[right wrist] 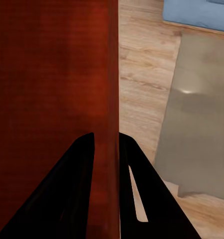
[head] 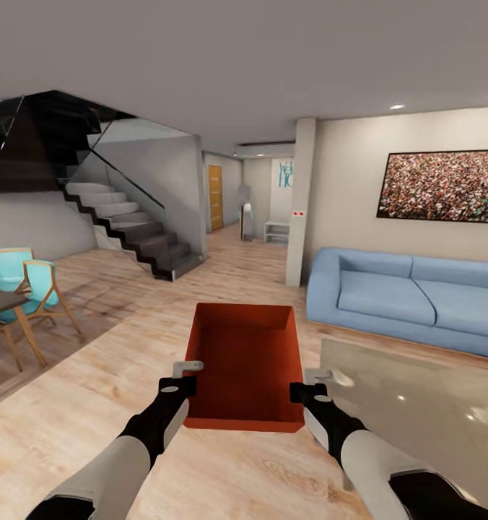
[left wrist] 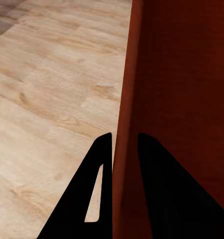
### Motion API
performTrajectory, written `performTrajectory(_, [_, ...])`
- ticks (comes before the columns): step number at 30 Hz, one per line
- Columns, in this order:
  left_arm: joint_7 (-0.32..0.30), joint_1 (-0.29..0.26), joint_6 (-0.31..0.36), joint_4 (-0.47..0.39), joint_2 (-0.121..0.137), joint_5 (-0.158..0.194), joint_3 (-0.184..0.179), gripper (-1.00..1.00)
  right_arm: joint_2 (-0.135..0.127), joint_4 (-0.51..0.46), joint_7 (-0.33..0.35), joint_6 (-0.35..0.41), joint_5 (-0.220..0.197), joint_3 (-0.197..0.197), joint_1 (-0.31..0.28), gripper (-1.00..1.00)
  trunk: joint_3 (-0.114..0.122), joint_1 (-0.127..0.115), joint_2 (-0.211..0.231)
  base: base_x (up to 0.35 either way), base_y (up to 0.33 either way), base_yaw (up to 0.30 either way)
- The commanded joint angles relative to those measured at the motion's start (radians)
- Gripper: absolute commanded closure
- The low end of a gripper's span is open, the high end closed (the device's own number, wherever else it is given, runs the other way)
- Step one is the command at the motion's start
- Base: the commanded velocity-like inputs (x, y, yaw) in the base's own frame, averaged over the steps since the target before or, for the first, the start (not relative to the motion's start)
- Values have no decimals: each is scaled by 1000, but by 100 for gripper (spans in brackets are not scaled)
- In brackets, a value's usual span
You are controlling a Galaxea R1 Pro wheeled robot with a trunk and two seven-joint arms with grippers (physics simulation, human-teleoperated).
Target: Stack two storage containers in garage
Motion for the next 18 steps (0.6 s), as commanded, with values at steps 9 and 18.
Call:
performTrajectory(9, [6, 0, 10, -4, 7, -24, 2, 100, -17, 2, -7, 2, -4, 3, 0, 100, 0, 1, -1, 321, 0, 0])
performTrajectory(18, [5, 0, 10, -4, 7, -24, 2, 100, -17, 2, -8, -3, -4, 2, 0, 100, 0, 1, -1, 322, 0, 0])
